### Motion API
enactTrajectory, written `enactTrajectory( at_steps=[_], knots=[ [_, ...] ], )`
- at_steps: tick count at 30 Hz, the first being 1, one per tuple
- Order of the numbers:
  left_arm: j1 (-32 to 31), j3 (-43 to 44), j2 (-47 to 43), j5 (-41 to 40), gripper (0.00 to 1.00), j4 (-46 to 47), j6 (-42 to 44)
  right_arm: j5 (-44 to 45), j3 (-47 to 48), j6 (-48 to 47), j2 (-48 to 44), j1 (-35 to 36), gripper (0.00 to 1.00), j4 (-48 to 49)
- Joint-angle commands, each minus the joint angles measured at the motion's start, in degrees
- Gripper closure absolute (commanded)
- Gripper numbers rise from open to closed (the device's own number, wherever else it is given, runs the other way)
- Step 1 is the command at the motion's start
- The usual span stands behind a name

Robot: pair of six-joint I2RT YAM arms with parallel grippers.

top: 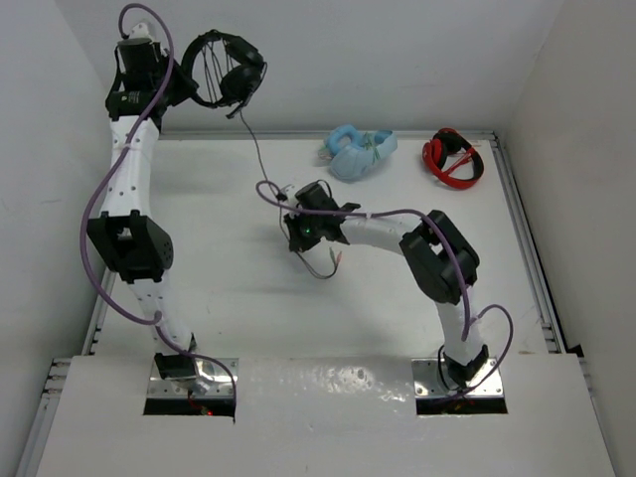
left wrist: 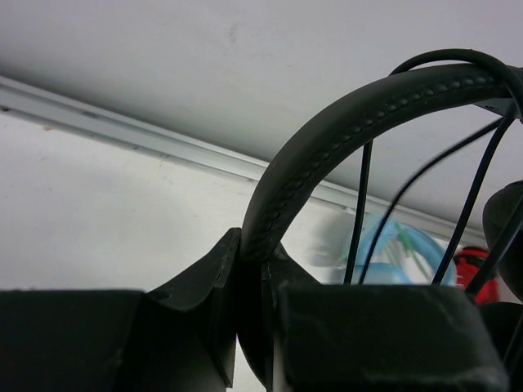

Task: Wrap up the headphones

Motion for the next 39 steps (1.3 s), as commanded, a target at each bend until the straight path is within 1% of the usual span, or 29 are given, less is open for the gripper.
enactTrajectory(
  at_steps=[1, 2, 3, 5, 6, 9, 10, 13, 16, 17, 19, 20, 22, 25, 27, 31, 35, 37, 39],
  knots=[
    [0.3, 1.5, -6.5, 7.5, 1.00, 4.4, -4.9, 7.4, 7.0, -2.5, 3.2, -2.3, 1.00, -3.9],
    [0.7, 1.6, -6.4, 11.0, 1.00, 4.5, -5.9, 8.2, 9.0, -2.9, 4.4, -2.4, 1.00, -4.9],
    [0.9, 1.7, -6.3, 12.6, 1.00, 4.5, -7.6, 8.5, 12.6, -3.4, 5.5, -2.4, 1.00, -5.9],
    [1.0, 1.7, -6.3, 14.1, 1.00, 4.7, -8.7, 8.9, 15.5, -3.5, 8.6, -2.3, 1.00, -7.9],
    [1.0, 1.7, -6.3, 14.1, 1.00, 4.8, -9.1, 9.0, 17.3, -3.5, 9.2, -2.1, 1.00, -8.4],
    [1.1, 2.4, -5.8, 13.7, 1.00, 5.1, -10.7, 9.7, 17.9, -4.8, 10.1, 0.9, 1.00, -7.8],
    [1.1, 2.4, -5.5, 14.0, 1.00, 5.3, -11.1, 9.5, 18.2, -5.1, 10.4, 3.2, 1.00, -7.8],
    [1.0, 2.2, -5.0, 14.2, 1.00, 6.1, -12.0, 7.7, 20.7, -5.5, 11.8, 7.0, 1.00, -9.5],
    [1.0, 1.6, -5.0, 9.9, 1.00, 6.8, -9.6, 7.3, 19.2, -5.3, 10.1, 9.4, 1.00, -8.2],
    [1.0, 1.3, -4.7, 5.8, 1.00, 7.0, -7.5, 7.4, 17.7, -5.3, 8.5, 9.7, 1.00, -7.8],
    [1.0, 0.9, -4.5, 1.7, 1.00, 7.4, -5.2, 7.3, 16.5, -5.4, 7.0, 10.7, 1.00, -7.2],
    [1.1, 0.4, -4.2, -2.2, 1.00, 8.1, -3.1, 7.2, 15.6, -5.7, 5.6, 11.0, 1.00, -7.5],
    [1.1, 0.0, -3.8, -7.1, 1.00, 9.5, -1.3, 7.0, 14.6, -6.0, 4.3, 11.6, 1.00, -7.8],
    [1.0, -0.1, -2.4, -9.8, 1.00, 10.5, 0.2, 5.6, 12.6, -5.6, 2.4, 12.3, 1.00, -7.5],
    [1.0, -0.4, -1.5, -9.6, 1.00, 10.9, -0.7, 5.0, 12.0, -5.2, 2.0, 12.8, 1.00, -7.3],
    [1.1, -0.7, -0.5, -4.4, 1.00, 10.9, -3.3, 3.2, 13.1, -4.0, 3.6, 13.8, 1.00, -6.4],
    [1.1, 1.3, -0.8, -0.5, 1.00, 9.9, -5.8, 2.9, 15.9, -2.6, 6.5, 13.9, 1.00, -5.4],
    [1.2, 1.9, -1.2, 1.9, 1.00, 9.2, -6.5, 4.0, 17.9, -3.3, 8.5, 13.8, 1.00, -5.2],
    [1.0, 2.5, -1.9, 2.6, 1.00, 8.7, -6.7, 5.3, 20.4, -4.8, 10.0, 13.8, 1.00, -6.3]
  ],
)
